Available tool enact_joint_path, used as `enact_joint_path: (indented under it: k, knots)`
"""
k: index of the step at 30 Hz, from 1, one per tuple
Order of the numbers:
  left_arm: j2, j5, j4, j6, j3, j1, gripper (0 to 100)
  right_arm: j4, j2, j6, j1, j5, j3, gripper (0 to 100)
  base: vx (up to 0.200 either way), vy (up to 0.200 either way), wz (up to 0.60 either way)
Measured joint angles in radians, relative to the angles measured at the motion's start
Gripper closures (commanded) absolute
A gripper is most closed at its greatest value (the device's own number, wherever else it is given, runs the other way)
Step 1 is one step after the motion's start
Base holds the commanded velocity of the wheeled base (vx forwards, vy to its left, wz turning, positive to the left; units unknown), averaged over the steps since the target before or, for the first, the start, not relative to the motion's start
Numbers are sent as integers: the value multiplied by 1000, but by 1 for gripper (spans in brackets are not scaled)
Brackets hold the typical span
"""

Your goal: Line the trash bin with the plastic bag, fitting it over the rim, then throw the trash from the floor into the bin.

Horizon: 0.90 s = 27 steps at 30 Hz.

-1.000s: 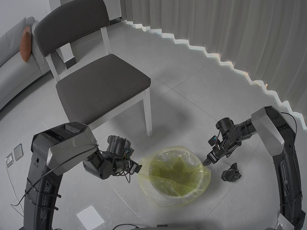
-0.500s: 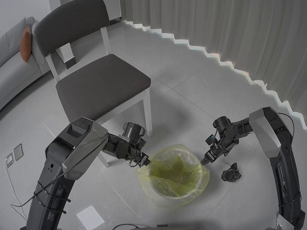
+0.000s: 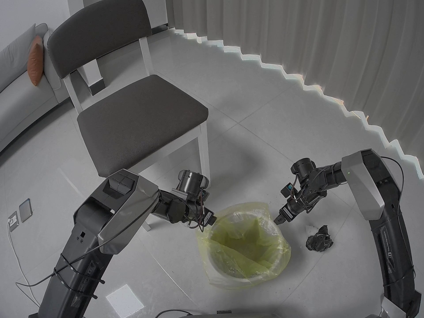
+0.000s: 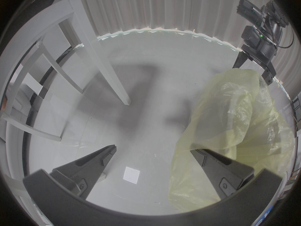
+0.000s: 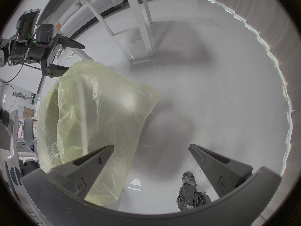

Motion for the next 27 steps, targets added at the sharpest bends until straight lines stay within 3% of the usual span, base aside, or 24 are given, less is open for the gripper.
enact_joint_path:
  k: [12, 22, 27]
  knots:
    - [-71, -2, -103, -25, 107, 24, 0, 40, -65, -9, -94, 0, 61, 0, 0, 0, 0]
    - [-193, -8, -279, -27, 337, 44, 0, 27, -146, -11, -192, 8, 177, 0, 0, 0, 0]
    - [-245, -8, -420, -27, 472, 56, 0, -51, -195, -6, -213, 63, 275, 0, 0, 0, 0]
